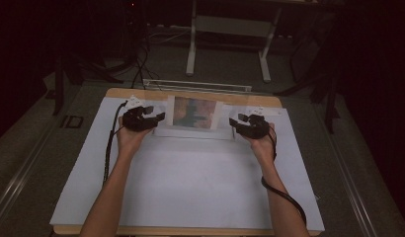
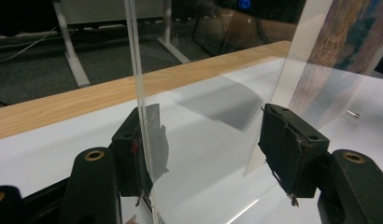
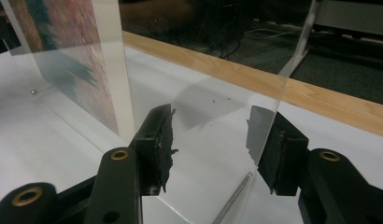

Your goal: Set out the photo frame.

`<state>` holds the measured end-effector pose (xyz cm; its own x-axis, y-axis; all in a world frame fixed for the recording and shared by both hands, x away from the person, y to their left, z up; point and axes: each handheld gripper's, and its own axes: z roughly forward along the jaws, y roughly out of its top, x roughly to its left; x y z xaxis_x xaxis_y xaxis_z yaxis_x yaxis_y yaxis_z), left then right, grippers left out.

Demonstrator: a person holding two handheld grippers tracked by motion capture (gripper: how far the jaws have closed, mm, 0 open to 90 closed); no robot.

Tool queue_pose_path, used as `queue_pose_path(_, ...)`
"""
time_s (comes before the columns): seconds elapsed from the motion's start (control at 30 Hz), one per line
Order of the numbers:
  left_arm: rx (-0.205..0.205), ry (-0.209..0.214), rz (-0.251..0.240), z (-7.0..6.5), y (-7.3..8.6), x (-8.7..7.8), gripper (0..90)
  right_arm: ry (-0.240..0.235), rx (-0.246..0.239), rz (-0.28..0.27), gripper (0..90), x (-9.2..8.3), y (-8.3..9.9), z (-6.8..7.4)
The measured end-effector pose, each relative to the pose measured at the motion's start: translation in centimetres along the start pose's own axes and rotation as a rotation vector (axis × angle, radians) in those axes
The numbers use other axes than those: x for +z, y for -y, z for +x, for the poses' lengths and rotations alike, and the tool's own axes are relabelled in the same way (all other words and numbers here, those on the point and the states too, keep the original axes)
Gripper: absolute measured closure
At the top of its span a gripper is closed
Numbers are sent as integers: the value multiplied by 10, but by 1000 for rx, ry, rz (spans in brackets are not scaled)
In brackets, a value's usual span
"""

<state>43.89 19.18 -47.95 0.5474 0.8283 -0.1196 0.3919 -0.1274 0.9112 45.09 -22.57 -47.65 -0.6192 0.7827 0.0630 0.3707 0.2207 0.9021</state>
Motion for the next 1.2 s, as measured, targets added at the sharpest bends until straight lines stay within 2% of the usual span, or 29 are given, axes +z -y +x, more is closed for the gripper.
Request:
queue_pose_path(0.43,-11,0,7,1,-3,3,384,-12,28,7,495,3,-2,-4)
queue_pose_path(1.2,-29,3,3,2,-4,3,383,-15,34,14,496,3,-3,-5)
